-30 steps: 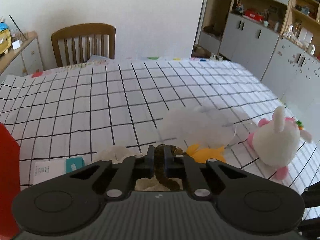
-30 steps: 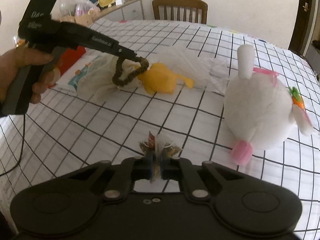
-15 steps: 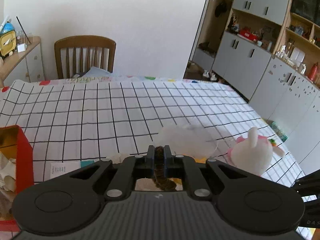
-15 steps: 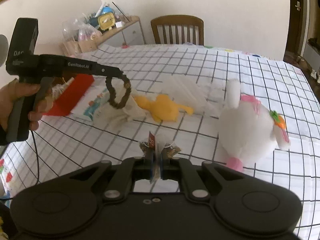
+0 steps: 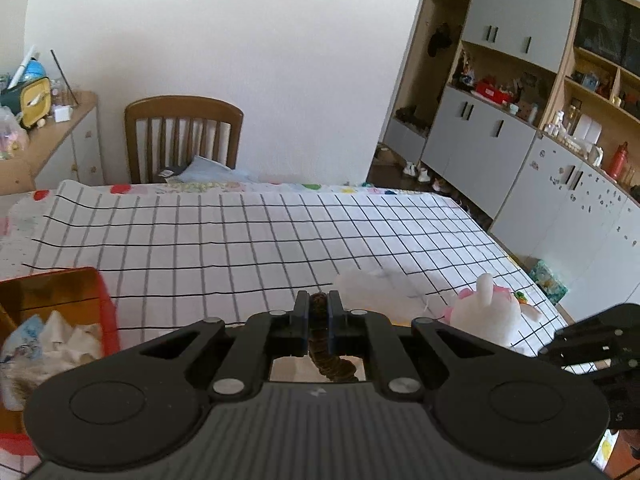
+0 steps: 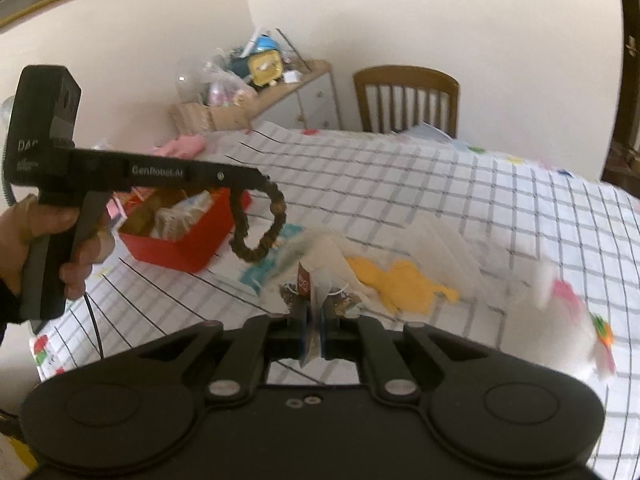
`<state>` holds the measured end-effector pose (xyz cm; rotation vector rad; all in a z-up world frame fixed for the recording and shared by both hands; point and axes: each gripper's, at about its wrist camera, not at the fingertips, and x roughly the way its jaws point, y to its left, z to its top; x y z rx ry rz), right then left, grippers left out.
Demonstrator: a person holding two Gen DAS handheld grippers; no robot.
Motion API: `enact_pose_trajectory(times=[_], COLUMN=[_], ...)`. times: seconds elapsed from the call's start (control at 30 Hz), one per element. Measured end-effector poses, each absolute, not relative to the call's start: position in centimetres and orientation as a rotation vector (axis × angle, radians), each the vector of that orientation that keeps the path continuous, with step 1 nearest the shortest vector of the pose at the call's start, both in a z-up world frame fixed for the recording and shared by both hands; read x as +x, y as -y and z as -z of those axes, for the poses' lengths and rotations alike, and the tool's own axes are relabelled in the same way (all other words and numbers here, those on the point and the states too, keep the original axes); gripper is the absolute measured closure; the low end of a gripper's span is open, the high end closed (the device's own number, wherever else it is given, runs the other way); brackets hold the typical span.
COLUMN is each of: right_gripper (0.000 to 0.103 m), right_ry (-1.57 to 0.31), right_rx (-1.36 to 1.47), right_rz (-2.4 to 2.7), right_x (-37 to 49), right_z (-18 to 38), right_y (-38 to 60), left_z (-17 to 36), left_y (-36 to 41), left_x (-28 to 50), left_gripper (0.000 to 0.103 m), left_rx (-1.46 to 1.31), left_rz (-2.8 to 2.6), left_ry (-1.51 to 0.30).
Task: Organize soft objects
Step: 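Carry bead string with the left tool while the right tool carries the tea bag to the tin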
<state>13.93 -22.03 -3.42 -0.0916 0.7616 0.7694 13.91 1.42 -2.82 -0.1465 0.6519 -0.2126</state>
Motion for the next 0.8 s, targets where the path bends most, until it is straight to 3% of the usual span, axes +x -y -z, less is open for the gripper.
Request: enact_pose_trajectory(times=[0.8], right_gripper=[0.098], right_ry=[-0.695], right_rx=[-0.170], right_rz=[-0.959], right_x=[16.1], right_z=[0.8], right_y=[6.0], left_z=[1.4], left_y=[-15.3], left_x=[10.1], left_gripper=[0.095], left_rx=[-0.165], left_rz=[0.024], left_ry=[-0.646])
